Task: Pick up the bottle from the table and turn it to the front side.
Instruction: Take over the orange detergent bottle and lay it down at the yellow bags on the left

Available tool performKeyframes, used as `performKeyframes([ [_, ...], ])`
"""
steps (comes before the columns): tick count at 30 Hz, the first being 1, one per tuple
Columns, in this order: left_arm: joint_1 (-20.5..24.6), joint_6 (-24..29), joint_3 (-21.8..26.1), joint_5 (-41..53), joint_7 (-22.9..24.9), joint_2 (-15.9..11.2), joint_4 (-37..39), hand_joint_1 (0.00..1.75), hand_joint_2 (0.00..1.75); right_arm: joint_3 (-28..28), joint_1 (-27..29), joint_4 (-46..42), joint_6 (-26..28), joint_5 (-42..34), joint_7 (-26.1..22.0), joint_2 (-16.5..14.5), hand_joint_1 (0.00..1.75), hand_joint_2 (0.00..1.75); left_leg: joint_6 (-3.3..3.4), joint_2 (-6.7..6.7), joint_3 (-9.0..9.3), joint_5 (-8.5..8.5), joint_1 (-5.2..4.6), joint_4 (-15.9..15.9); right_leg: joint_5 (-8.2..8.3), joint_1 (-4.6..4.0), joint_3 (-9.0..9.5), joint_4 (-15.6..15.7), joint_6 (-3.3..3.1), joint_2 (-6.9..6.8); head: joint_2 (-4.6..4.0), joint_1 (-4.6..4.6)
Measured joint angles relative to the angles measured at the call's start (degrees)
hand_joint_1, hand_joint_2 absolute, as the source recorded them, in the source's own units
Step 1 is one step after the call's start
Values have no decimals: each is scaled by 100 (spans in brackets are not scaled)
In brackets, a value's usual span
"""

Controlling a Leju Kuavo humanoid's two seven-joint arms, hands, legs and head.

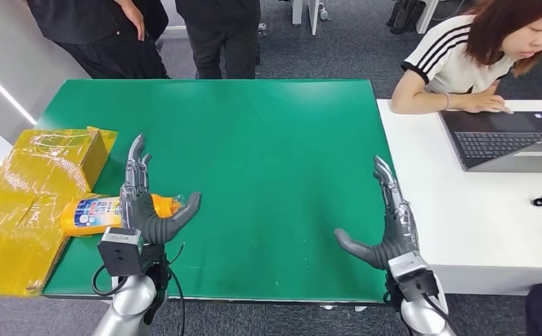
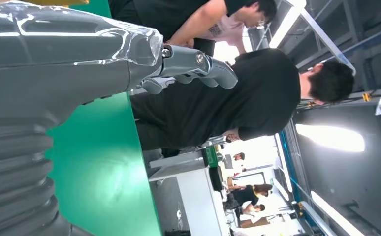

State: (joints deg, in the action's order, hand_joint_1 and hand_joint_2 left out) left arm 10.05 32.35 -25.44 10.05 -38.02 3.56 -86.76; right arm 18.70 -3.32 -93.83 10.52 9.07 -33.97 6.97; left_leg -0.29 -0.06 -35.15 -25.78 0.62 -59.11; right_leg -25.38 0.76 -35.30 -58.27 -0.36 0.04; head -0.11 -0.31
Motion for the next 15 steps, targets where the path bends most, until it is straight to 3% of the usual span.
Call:
performKeyframes([
  [4, -1, -143, -14, -22, 37, 6, -6, 0, 175, 26, -13, 54, -42, -69, -11, -44, 0, 175, 0, 0, 0, 0, -1, 0, -1, 0, 0, 1, 1, 0, 0, -1],
  [8, 2, -846, -174, -61, 289, 81, 53, 0, 175, 84, 27, 142, -109, -328, -87, -233, 0, 175, 0, 0, 1, -1, -1, 0, -1, 1, -1, 2, 1, 0, 0, 0],
  [15, 32, -1465, -319, -436, 329, 226, 414, 0, 175, 166, 589, 51, 175, -784, -126, -547, 0, 175, 0, -1, 1, -3, 0, 1, -7, 0, -2, 2, 2, 0, 0, 0],
])
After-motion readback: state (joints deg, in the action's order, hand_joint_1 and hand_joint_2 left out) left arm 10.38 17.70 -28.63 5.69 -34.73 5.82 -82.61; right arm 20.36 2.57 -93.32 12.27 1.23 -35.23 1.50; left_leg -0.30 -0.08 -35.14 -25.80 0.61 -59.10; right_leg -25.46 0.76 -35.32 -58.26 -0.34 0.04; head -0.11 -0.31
